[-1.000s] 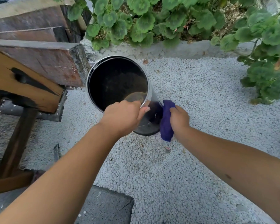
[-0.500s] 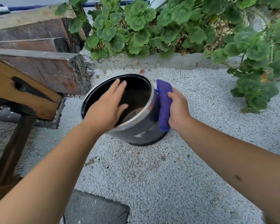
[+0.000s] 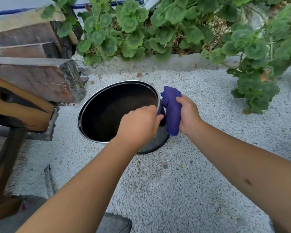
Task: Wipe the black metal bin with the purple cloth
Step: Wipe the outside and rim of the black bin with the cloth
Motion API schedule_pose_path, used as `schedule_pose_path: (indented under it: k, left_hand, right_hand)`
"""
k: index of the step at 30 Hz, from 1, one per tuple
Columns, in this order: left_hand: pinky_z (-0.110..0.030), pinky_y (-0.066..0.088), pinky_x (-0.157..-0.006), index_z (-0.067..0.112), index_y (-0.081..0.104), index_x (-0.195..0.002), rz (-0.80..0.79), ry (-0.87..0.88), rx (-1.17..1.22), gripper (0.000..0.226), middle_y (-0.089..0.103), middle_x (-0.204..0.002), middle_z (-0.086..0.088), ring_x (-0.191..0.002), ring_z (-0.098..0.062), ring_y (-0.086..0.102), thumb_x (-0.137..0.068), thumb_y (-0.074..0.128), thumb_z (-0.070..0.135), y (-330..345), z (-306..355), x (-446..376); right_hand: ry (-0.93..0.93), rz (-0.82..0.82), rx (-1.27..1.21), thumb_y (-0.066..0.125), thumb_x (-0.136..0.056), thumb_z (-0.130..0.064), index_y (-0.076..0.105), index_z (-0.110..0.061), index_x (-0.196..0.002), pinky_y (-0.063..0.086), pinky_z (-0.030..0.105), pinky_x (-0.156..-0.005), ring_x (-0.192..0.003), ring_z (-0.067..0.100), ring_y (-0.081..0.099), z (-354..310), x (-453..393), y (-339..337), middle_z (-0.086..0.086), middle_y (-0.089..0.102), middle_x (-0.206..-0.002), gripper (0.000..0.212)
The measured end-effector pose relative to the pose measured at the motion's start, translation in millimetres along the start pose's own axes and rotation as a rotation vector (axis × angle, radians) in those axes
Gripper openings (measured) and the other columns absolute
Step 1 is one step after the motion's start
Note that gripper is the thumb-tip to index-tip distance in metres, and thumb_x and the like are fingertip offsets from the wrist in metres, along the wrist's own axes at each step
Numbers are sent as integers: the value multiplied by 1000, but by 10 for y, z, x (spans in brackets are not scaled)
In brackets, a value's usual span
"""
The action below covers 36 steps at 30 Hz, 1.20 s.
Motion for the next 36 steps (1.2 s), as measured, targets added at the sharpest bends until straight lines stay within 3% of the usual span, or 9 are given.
schedule_pose_path:
  k: [3, 10, 15, 19, 22, 24, 29, 33, 36]
  left_hand:
    - [-34, 21, -48, 25, 20, -64, -25, -13, 121, 45, 34, -58, 5, -56, -29, 41, -97, 48, 39, -36, -101, -13]
    - [-27, 28, -48, 14, 45, -66, 33, 100, 299, 38, 47, -57, 2, -53, -11, 46, -93, 48, 40, -585, -489, 134]
    - [-24, 32, -51, 13, 45, -67, 70, 123, 356, 38, 44, -56, 0, -54, -13, 45, -90, 43, 42, -733, -672, 187]
    - [-37, 39, -63, 2, 57, -81, 87, 113, 350, 28, 56, -73, -6, -69, -23, 52, -93, 46, 25, -631, -811, 192]
    - [-17, 38, -81, 5, 64, -101, 157, 139, 368, 22, 59, -99, -1, -91, -11, 52, -95, 46, 16, -720, -963, 210]
    - [-6, 32, -86, 4, 64, -106, 215, 127, 339, 23, 57, -104, -1, -96, -7, 48, -95, 45, 12, -798, -1101, 257]
    - [-30, 32, -96, -2, 56, -92, 221, 56, 312, 29, 51, -112, -12, -111, -28, 45, -94, 40, 22, -795, -1422, 340]
    - [-27, 12, -118, 3, 26, -149, 173, 73, 345, 57, 22, -156, -5, -146, -18, 17, -98, 39, 25, -728, -1532, 365]
    - [-17, 1, -117, 35, 11, -153, 81, 124, 344, 56, 2, -163, 3, -150, -9, 0, -100, 31, 37, -645, -1517, 380]
  right_hand:
    - [14, 16, -55, 50, -94, -20, 66, -14, -103, 50, 28, -61, -69, 24, 65, -131, 7, 22, 8, 73, -82, 19]
    - [-42, -83, -246, 50, -97, -20, 61, -10, -115, 55, 26, -55, -65, 22, 72, -637, 201, 464, 7, 75, -79, 23]
    - [-459, -288, 357, 60, -81, -28, 66, -22, -108, 49, 35, -87, -94, 20, 62, -901, 582, 1145, 9, 66, -106, 29]
    - [-707, -498, 886, 58, -85, -37, 51, -25, -139, 13, 22, -113, -135, 15, 27, -353, 960, 1605, 9, 33, -147, 56]
    - [-586, -509, 971, 51, -95, -37, 36, -32, -148, 7, 33, -116, -150, 19, 6, -70, 781, 1552, 2, 19, -162, 55]
    - [-499, -469, 981, 47, -99, -37, 36, -33, -148, 13, 36, -119, -149, 16, 11, 29, 595, 1453, 0, 24, -161, 50]
    - [-487, -409, 1017, 45, -97, -40, 45, -27, -144, 27, 30, -109, -135, 19, 39, 180, 340, 1306, 1, 43, -146, 49]
    - [-376, -445, 1004, 47, -93, -43, 49, -36, -139, 31, 31, -107, -129, 13, 44, 282, 159, 1101, -7, 47, -144, 46]
    - [-266, -466, 917, 51, -94, -39, 51, -42, -135, 35, 24, -100, -123, 9, 48, 385, 87, 903, -14, 50, -137, 41]
Point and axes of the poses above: each hand's wrist, its own x-axis away from the middle knuckle, its own y-axis out of the palm, z = x × y, the point moved 10 cm from there along -x, towards the middle knuckle
